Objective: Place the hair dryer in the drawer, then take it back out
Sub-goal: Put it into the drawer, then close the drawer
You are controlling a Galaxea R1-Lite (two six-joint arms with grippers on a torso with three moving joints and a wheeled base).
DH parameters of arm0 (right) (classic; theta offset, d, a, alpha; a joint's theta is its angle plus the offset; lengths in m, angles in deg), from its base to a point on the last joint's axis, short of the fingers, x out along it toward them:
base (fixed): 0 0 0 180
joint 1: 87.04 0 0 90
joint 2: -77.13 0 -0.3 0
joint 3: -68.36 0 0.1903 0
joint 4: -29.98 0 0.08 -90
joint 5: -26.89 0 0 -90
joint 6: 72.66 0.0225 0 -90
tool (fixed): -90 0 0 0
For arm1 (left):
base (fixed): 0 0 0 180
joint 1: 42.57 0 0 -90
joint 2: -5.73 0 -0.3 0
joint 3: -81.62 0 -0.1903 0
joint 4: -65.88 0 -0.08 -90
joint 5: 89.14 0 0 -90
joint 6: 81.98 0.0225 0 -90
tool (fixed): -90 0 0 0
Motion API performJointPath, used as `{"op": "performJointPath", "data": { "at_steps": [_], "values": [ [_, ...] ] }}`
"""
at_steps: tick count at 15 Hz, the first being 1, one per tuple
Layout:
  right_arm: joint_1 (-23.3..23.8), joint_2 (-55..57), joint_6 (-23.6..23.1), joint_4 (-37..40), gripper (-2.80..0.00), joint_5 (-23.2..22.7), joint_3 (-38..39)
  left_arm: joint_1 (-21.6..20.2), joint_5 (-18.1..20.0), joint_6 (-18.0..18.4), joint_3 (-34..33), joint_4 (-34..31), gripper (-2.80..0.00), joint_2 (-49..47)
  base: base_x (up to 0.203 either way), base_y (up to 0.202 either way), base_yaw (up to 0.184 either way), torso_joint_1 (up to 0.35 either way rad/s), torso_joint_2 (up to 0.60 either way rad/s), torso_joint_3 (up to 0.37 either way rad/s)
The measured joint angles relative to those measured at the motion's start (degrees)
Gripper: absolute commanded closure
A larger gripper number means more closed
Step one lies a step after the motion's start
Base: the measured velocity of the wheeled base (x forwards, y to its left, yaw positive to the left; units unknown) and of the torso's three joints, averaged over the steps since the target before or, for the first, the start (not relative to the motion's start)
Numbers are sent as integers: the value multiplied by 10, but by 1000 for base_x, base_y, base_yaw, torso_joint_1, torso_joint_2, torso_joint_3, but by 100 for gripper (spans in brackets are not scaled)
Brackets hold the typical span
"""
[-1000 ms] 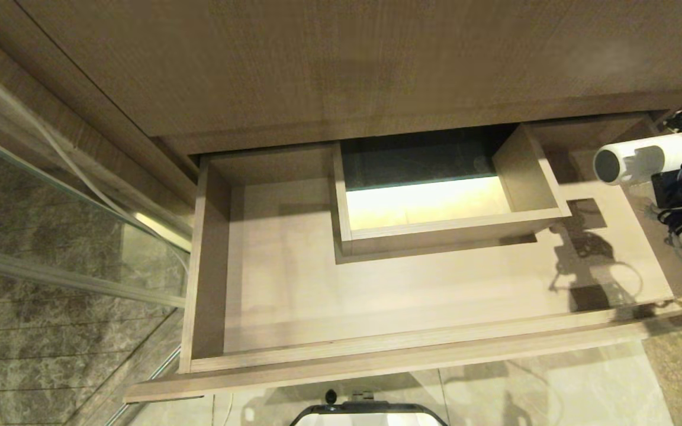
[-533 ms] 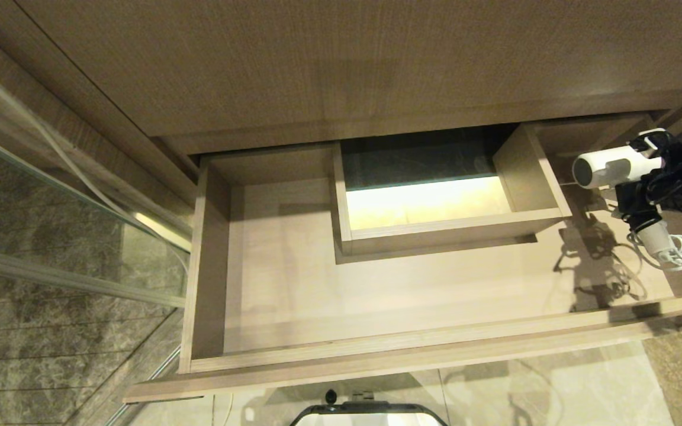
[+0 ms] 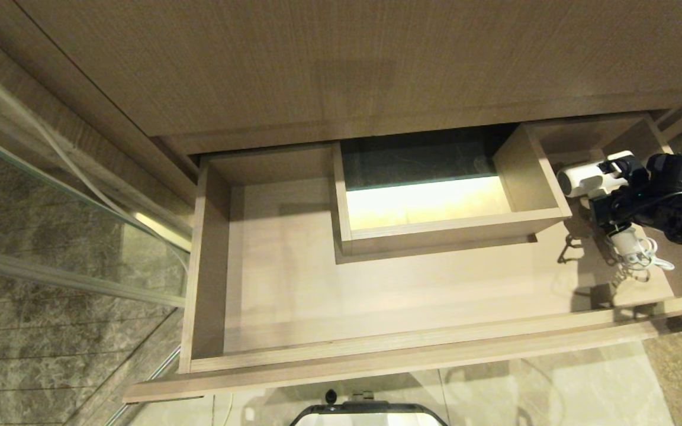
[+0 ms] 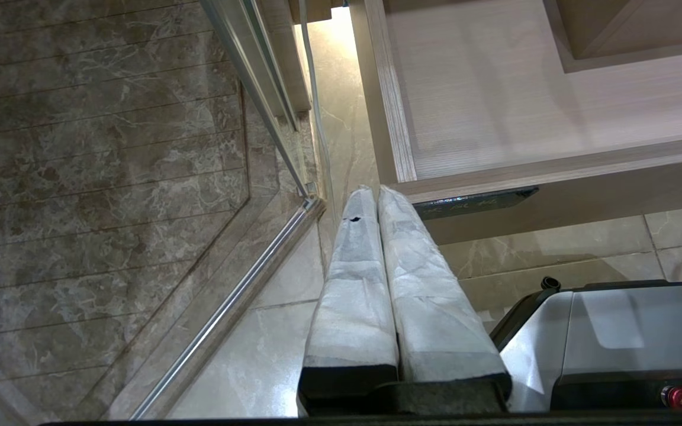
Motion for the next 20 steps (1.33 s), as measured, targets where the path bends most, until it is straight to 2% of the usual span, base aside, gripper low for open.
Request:
{"op": "performJointPath", "data": {
  "at_steps": [2,5,8,10,13,14,15,17,20],
  "values": [
    [0,17,-6,-11,-280,2,-4,0,0,0,0,0,0,0,0,0,0,0,0,0],
    [3,17,-52,-46,-280,2,-3,0,0,0,0,0,0,0,0,0,0,0,0,0],
    [12,-31,-72,-59,-280,0,32,0,0,0,0,0,0,0,0,0,0,0,0,0],
    [17,-90,-56,-20,-280,-1,66,0,0,0,0,0,0,0,0,0,0,0,0,0],
    [22,-213,-26,107,-280,-2,124,0,0,0,0,0,0,0,0,0,0,0,0,0],
    [24,-259,-15,159,-30,-2,145,0,0,0,0,0,0,0,0,0,0,0,0,0],
    [26,-302,-6,203,0,-2,167,0,0,0,0,0,0,0,0,0,0,0,0,0],
    [31,-389,13,275,0,-3,224,0,0,0,0,0,0,0,0,0,0,0,0,0],
    [35,-503,22,331,0,0,300,0,0,0,0,0,0,0,0,0,0,0,0,0]
  ]
}}
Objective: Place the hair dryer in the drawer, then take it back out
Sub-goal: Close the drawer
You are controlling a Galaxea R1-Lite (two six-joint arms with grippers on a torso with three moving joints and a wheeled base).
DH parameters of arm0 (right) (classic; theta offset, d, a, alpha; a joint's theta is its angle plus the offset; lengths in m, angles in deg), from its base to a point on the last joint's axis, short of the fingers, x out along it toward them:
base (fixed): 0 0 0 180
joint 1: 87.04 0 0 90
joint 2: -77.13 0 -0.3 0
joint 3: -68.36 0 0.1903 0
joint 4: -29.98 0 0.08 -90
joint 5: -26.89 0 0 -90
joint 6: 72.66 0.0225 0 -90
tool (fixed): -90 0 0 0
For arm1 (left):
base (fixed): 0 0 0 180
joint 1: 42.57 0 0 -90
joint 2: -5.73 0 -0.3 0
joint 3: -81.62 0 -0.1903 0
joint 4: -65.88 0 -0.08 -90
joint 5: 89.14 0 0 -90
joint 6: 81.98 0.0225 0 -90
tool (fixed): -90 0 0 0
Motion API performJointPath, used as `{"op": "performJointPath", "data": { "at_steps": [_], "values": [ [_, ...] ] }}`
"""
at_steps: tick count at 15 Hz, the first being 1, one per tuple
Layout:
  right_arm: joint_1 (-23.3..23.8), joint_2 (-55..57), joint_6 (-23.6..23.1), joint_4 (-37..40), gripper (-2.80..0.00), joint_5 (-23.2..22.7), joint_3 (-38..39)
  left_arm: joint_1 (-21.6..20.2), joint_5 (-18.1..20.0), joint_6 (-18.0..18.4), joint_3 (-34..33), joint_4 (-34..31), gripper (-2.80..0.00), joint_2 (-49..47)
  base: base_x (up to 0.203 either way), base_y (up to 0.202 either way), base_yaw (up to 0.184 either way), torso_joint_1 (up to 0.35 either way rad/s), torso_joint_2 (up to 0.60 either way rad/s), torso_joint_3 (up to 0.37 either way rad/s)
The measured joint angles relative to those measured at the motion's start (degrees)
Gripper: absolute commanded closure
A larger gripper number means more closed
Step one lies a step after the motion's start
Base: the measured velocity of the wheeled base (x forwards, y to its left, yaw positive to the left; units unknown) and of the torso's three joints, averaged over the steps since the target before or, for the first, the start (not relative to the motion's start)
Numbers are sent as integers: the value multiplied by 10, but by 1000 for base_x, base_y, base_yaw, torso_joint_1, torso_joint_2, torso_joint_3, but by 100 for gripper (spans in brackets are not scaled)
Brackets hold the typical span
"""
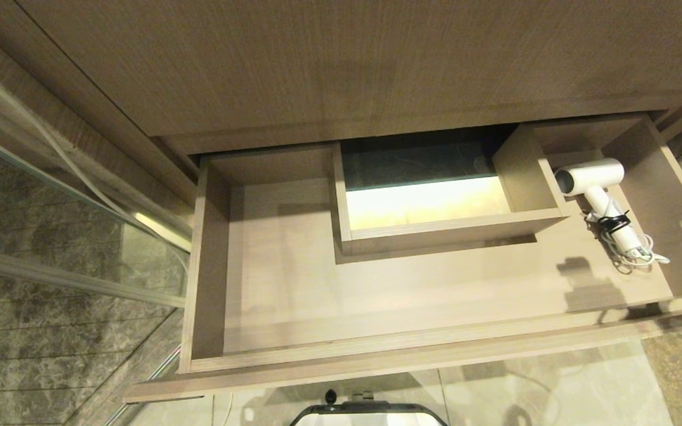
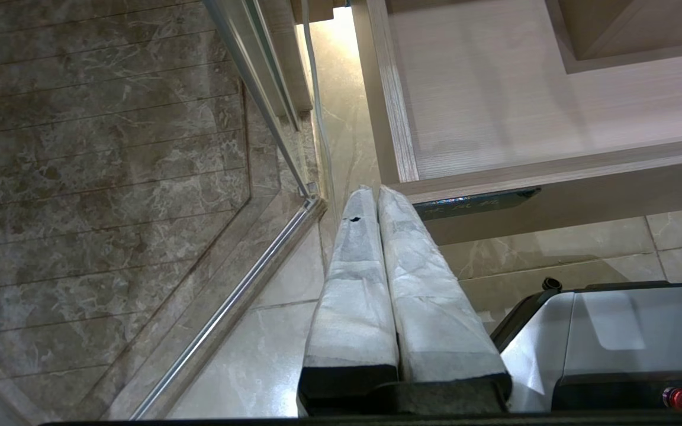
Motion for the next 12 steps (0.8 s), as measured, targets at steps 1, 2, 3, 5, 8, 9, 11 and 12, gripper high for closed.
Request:
{"op": "performJointPath", "data": {
  "at_steps": [1,2,3,5,8,9,11,12],
  "values": [
    [1,-31,0,15,0,2,14,0,0,0,0,0,0,0,0,0,0,0,0,0],
    [1,-58,0,32,0,3,23,0,0,0,0,0,0,0,0,0,0,0,0,0],
    [2,-83,0,50,0,3,30,0,0,0,0,0,0,0,0,0,0,0,0,0],
    [2,-124,3,67,0,5,40,0,0,0,0,0,0,0,0,0,0,0,0,0],
    [0,-176,4,75,0,5,69,0,0,0,0,0,0,0,0,0,0,0,0,0],
    [-1,-190,2,75,0,5,81,0,0,0,0,0,0,0,0,0,0,0,0,0],
    [-3,-217,-1,78,0,10,109,0,0,0,0,0,0,0,0,0,0,0,0,0],
    [-4,-230,-1,86,0,17,123,0,0,0,0,0,0,0,0,0,0,0,0,0]
  ]
}}
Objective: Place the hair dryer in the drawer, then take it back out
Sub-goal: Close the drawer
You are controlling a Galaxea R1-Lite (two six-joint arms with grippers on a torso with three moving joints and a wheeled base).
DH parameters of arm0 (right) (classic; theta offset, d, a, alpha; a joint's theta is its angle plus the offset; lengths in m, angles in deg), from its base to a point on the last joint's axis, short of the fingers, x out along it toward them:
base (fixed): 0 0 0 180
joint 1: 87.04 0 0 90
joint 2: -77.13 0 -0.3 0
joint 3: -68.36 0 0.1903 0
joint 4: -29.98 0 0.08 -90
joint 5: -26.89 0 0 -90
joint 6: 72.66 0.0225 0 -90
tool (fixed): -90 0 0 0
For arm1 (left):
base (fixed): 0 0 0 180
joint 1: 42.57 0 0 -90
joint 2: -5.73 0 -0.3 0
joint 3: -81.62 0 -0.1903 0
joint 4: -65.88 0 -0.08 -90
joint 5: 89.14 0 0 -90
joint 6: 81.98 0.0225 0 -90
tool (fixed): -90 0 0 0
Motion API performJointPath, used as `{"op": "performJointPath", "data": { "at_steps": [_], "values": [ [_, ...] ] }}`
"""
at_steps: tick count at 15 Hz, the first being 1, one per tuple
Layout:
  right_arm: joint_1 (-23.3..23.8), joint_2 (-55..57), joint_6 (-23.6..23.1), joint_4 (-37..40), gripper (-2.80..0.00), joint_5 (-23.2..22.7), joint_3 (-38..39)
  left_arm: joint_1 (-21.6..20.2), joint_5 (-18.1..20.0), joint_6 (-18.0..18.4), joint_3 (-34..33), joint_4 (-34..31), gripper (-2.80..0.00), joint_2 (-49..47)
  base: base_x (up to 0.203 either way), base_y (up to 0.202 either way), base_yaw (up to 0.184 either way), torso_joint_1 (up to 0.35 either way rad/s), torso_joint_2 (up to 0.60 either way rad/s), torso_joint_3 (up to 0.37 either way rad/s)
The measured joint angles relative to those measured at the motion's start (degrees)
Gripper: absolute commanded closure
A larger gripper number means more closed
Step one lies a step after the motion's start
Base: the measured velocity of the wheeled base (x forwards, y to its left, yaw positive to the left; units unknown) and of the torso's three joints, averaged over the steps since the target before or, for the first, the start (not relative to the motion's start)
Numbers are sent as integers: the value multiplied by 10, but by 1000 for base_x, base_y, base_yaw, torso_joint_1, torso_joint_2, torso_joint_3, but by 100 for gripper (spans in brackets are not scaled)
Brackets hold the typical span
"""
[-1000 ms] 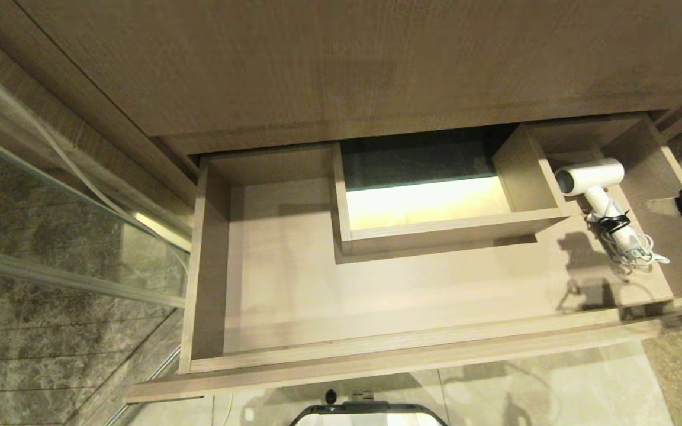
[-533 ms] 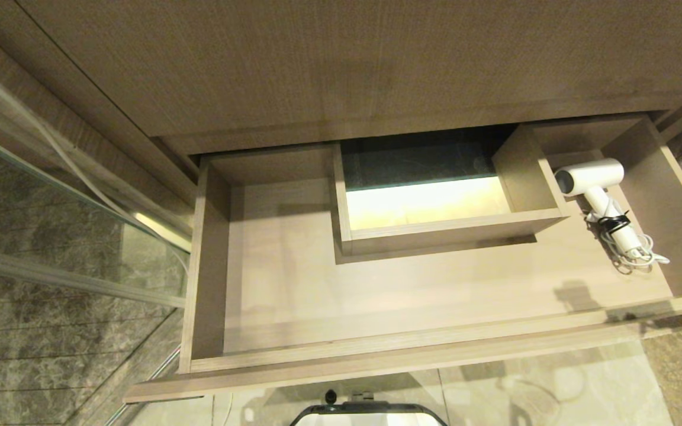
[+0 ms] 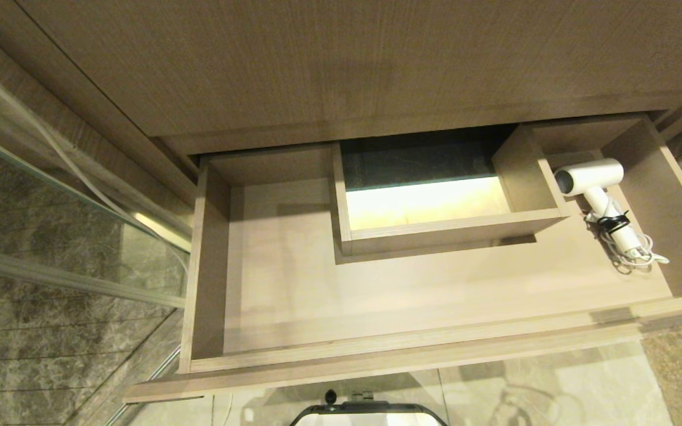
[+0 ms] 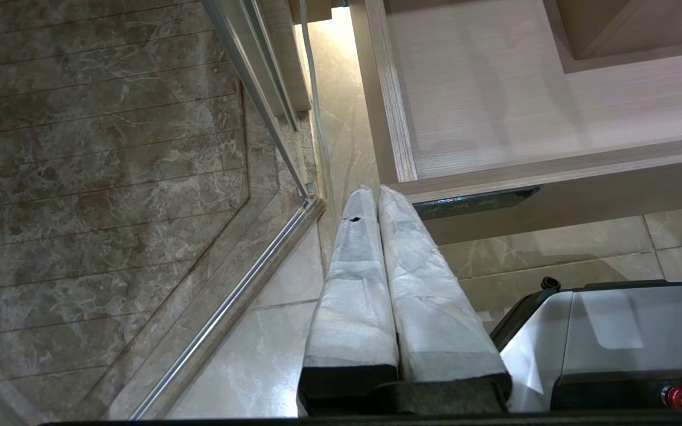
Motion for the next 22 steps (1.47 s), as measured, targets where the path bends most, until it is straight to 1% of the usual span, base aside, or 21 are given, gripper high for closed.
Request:
{"op": "performJointPath", "data": {
  "at_steps": [1,6,7,9,12,15,19,22],
  "values": [
    [0,-14,-3,21,0,7,17,0,0,0,0,0,0,0,0,0,0,0,0,0],
    [-1,-69,-19,192,0,35,115,0,0,0,0,0,0,0,0,0,0,0,0,0],
    [-1,-72,-22,201,0,36,132,0,0,0,0,0,0,0,0,0,0,0,0,0],
    [-2,-60,-30,179,0,37,156,0,0,0,0,0,0,0,0,0,0,0,0,0],
    [-4,-6,-32,142,0,36,166,0,0,0,0,0,0,0,0,0,0,0,0,0],
    [-5,83,-33,48,0,36,164,0,0,0,0,0,0,0,0,0,0,0,0,0],
    [-5,200,-33,-46,0,36,115,0,0,0,0,0,0,0,0,0,0,0,0,0],
    [-5,260,-33,-76,0,36,73,0,0,0,0,0,0,0,0,0,0,0,0,0]
  ]
}}
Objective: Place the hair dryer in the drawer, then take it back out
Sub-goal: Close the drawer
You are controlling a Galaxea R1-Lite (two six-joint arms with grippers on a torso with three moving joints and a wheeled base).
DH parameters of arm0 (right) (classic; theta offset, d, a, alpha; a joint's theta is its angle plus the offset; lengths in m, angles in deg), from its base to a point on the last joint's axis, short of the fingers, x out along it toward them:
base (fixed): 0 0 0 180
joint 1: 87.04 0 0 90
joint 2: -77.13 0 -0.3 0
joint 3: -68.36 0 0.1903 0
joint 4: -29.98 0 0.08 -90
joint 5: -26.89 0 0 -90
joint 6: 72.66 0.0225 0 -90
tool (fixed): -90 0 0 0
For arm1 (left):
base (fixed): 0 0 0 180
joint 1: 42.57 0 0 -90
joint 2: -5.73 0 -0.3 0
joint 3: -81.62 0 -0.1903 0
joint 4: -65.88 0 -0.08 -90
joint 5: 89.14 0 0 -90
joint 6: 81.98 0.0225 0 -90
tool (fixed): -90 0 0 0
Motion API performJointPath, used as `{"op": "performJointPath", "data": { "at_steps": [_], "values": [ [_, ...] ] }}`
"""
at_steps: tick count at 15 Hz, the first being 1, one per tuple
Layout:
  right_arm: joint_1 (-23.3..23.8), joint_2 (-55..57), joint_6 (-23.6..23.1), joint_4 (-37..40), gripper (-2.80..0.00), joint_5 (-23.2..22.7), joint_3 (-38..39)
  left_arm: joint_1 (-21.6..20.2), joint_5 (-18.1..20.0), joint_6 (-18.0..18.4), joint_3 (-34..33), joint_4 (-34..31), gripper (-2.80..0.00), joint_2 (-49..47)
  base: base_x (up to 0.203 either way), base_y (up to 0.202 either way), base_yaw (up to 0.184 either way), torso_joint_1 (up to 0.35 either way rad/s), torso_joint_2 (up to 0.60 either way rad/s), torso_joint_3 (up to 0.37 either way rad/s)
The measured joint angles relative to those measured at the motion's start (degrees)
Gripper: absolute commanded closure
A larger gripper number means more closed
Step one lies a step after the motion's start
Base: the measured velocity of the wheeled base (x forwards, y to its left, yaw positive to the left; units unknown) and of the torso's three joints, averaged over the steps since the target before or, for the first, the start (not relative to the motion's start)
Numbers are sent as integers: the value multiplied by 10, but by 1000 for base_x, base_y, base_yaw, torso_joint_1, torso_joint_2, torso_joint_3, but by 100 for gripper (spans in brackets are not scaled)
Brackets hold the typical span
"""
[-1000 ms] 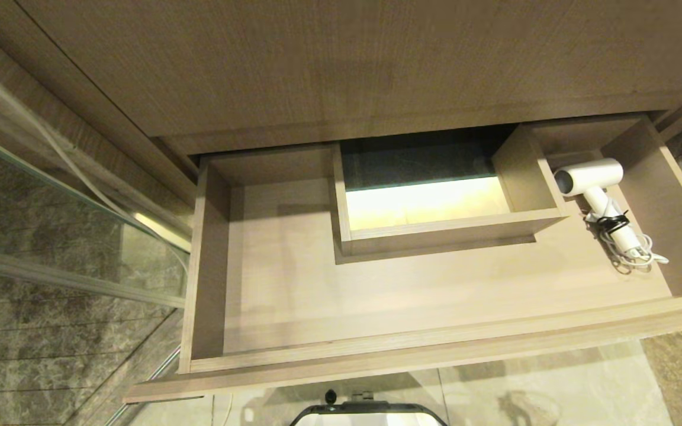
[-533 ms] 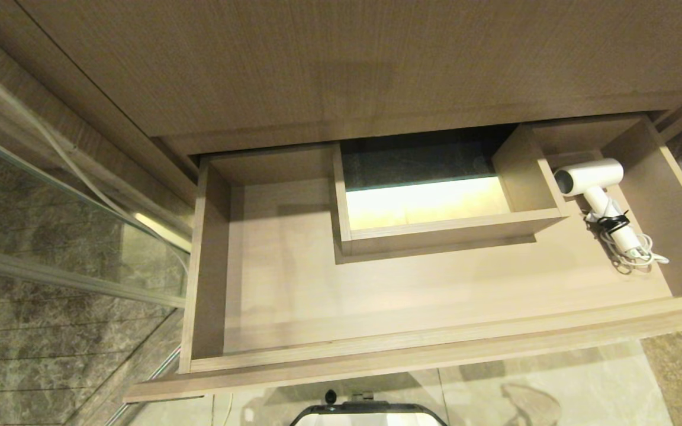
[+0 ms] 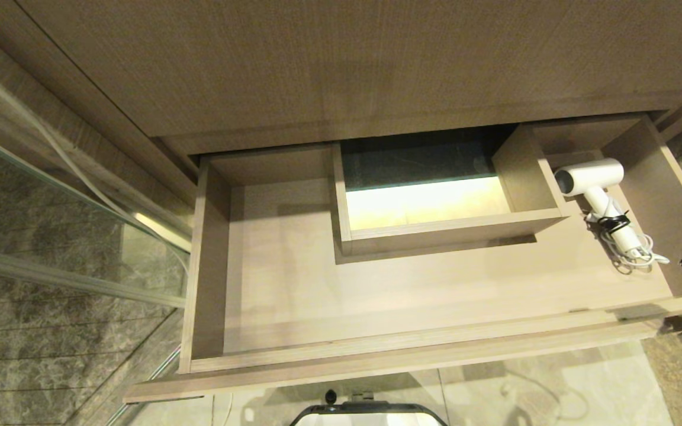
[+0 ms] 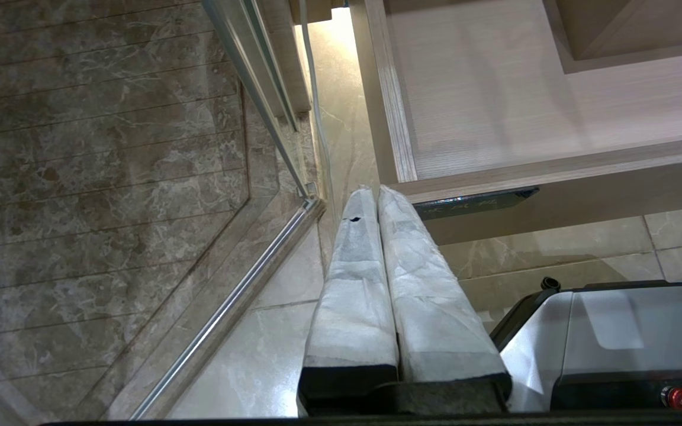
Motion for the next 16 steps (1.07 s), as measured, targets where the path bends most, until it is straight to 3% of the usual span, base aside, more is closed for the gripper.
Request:
{"op": "performJointPath", "data": {
  "at_steps": [7,13,16],
  "values": [
    [0,52,6,-102,0,-7,-53,0,0,0,0,0,0,0,0,0,0,0,0,0],
    [-9,95,9,-293,0,-34,-149,0,0,0,0,0,0,0,0,0,0,0,0,0],
    [-14,120,10,-346,0,-35,-176,0,0,0,0,0,0,0,0,0,0,0,0,0]
  ]
}}
